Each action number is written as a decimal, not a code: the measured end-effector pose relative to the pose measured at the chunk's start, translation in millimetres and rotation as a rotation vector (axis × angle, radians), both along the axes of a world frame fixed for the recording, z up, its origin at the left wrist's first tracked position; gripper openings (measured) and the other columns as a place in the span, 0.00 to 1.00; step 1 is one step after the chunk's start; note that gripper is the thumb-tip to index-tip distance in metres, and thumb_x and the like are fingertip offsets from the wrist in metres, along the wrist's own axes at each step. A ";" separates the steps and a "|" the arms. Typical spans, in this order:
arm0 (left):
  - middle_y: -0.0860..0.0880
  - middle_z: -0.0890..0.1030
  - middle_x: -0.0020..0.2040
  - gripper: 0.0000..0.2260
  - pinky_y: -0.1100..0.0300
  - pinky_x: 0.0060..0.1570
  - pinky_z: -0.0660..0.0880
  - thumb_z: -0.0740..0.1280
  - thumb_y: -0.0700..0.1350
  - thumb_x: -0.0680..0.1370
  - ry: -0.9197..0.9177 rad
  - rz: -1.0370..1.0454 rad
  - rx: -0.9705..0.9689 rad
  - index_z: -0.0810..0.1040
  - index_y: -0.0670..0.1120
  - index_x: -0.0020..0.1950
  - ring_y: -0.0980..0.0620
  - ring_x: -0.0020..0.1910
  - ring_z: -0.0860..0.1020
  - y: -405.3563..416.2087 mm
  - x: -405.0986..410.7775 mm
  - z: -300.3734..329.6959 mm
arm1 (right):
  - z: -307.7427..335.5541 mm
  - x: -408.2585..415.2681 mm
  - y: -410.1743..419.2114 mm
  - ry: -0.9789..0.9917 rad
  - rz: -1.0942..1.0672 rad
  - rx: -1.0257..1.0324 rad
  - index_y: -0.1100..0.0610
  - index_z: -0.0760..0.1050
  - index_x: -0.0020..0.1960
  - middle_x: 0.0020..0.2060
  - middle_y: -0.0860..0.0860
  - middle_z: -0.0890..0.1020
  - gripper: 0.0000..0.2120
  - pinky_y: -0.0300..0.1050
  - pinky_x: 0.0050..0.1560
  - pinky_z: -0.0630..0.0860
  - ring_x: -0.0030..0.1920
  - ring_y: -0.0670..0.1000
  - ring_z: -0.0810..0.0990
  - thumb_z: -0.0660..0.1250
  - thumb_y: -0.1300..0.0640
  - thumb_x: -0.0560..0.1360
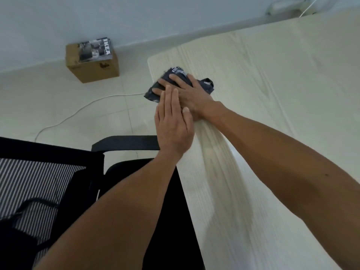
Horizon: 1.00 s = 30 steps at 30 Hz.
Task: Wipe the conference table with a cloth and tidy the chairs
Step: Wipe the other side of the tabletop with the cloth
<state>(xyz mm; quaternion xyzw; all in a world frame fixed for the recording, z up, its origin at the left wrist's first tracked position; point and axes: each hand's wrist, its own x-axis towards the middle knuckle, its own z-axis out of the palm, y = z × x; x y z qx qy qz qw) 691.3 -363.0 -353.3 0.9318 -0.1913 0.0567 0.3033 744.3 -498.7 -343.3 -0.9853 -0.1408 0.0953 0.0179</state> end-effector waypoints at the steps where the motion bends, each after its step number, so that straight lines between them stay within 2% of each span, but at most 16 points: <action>1: 0.45 0.57 0.85 0.27 0.49 0.82 0.53 0.50 0.50 0.85 0.011 -0.016 0.006 0.58 0.42 0.84 0.49 0.84 0.54 5.2 -3.9 1.5 | 0.6 -21.5 5.0 0.012 -0.016 0.004 0.41 0.41 0.85 0.85 0.44 0.44 0.34 0.69 0.81 0.43 0.85 0.54 0.41 0.50 0.37 0.83; 4: 0.45 0.59 0.84 0.26 0.50 0.82 0.52 0.50 0.50 0.86 0.071 -0.063 0.056 0.60 0.42 0.83 0.49 0.84 0.55 27.0 -32.5 5.3 | 3.8 -95.7 20.8 0.063 -0.099 0.037 0.46 0.43 0.86 0.85 0.44 0.45 0.34 0.68 0.81 0.41 0.84 0.53 0.38 0.49 0.38 0.84; 7: 0.43 0.63 0.83 0.26 0.50 0.82 0.54 0.51 0.51 0.86 0.087 -0.126 0.105 0.64 0.41 0.82 0.47 0.83 0.58 49.2 -76.7 13.6 | 12.5 -168.8 39.5 0.096 -0.168 0.104 0.45 0.44 0.86 0.85 0.44 0.43 0.31 0.66 0.81 0.36 0.84 0.53 0.38 0.42 0.40 0.84; 9: 0.42 0.64 0.82 0.27 0.49 0.82 0.55 0.51 0.52 0.85 0.111 -0.207 0.124 0.65 0.41 0.81 0.46 0.83 0.59 62.8 -113.7 18.2 | 15.3 -219.8 54.5 0.111 -0.209 0.127 0.44 0.45 0.85 0.85 0.44 0.45 0.31 0.66 0.81 0.36 0.85 0.53 0.39 0.39 0.40 0.83; 18: 0.44 0.64 0.82 0.29 0.51 0.81 0.55 0.47 0.55 0.84 0.175 -0.560 0.242 0.65 0.44 0.81 0.47 0.83 0.58 116.1 -263.8 35.6 | 7.8 -447.9 131.7 0.063 -0.492 0.129 0.40 0.42 0.85 0.85 0.41 0.43 0.27 0.67 0.81 0.42 0.85 0.52 0.38 0.43 0.39 0.88; 24: 0.47 0.60 0.84 0.31 0.51 0.82 0.52 0.43 0.57 0.84 0.175 -0.843 0.336 0.62 0.46 0.83 0.50 0.84 0.53 158.8 -355.9 47.2 | 9.1 -571.2 196.7 0.060 -0.720 0.092 0.41 0.42 0.85 0.85 0.42 0.43 0.28 0.66 0.82 0.40 0.84 0.52 0.37 0.45 0.39 0.88; 27: 0.47 0.61 0.84 0.29 0.52 0.81 0.51 0.44 0.56 0.84 0.191 -0.889 0.363 0.63 0.46 0.82 0.50 0.84 0.54 177.3 -390.2 45.5 | 7.7 -616.1 223.7 0.063 -0.801 0.088 0.41 0.44 0.85 0.85 0.43 0.45 0.27 0.67 0.82 0.41 0.85 0.52 0.39 0.44 0.39 0.88; 30: 0.46 0.64 0.82 0.29 0.51 0.81 0.55 0.46 0.56 0.84 0.191 -0.925 0.347 0.66 0.45 0.81 0.48 0.83 0.57 194.8 -415.2 41.4 | 8.8 -657.1 247.4 0.057 -0.863 0.103 0.40 0.44 0.85 0.85 0.43 0.48 0.27 0.65 0.82 0.40 0.85 0.52 0.40 0.42 0.40 0.87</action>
